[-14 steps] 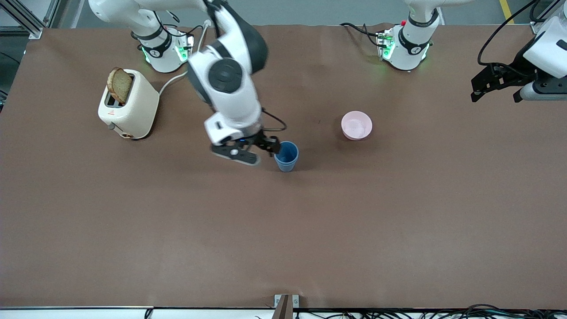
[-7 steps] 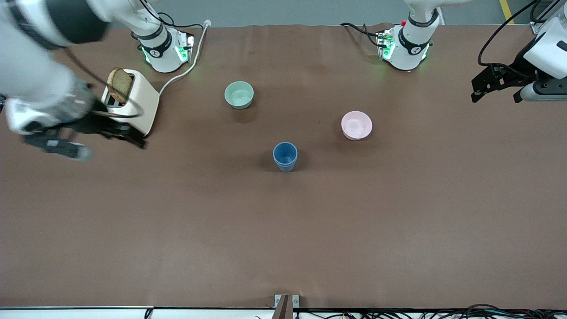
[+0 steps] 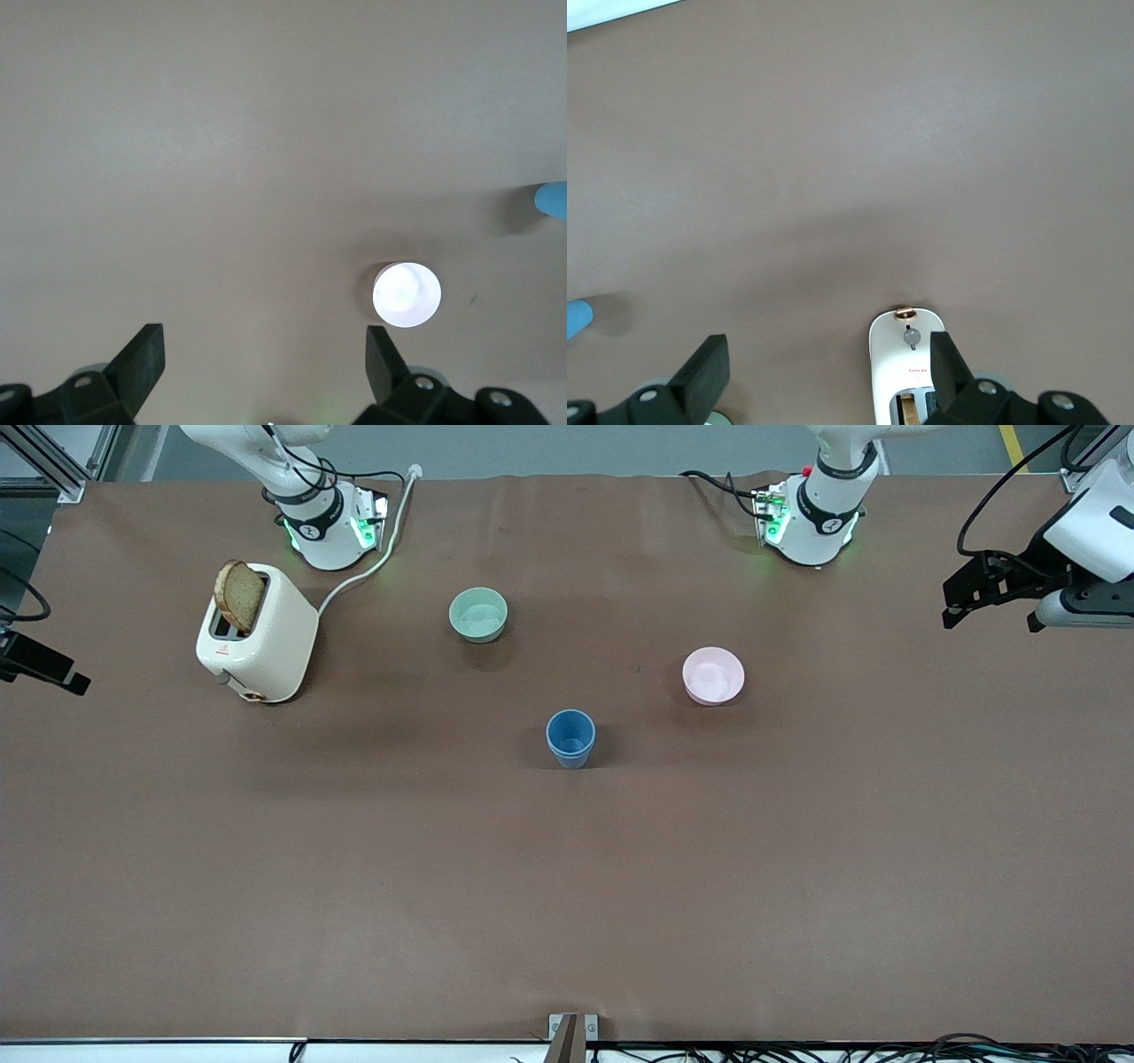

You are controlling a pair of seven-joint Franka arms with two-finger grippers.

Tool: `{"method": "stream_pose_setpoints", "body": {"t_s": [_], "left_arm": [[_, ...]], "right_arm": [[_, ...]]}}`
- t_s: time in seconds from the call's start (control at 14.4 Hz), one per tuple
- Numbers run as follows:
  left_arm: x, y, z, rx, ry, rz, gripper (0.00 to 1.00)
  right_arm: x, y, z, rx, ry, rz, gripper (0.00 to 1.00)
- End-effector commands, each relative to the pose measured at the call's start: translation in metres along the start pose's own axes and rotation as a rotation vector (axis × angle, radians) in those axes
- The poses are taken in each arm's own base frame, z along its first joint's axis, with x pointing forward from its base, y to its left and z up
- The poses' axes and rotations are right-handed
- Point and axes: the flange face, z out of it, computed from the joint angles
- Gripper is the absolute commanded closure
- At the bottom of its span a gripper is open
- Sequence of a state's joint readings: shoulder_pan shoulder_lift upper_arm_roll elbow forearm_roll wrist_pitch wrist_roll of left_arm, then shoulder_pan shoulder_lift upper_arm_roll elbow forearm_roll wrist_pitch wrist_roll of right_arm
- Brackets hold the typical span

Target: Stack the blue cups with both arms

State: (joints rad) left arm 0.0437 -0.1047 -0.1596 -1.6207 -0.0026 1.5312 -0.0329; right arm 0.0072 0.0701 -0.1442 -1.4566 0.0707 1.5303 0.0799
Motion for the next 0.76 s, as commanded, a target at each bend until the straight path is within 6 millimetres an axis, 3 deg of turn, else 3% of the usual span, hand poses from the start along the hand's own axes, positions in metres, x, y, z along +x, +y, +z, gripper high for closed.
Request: {"method": "stream_pose_setpoints", "body": {"t_s": [0.0,0.62,0.69], "left_arm": [[-0.004,0.0,-0.004,0.005,0.006,0.018,0.0],[0.003,-0.003,-0.017,0.002,0.037,0.012,0.0],[0.003,-0.003,-0.017,0.002,0.037,0.012,0.0]], "right_arm": [[-0.009,-0.01,0.001,-0.012,-0.003,-0.027,0.0],[-0.014,-0.008,0.002,-0.032,-0.043,-0.04,0.0],[-0.015,-0.015,0.002,-0.037,-0.042,-0.053,0.0]]}}
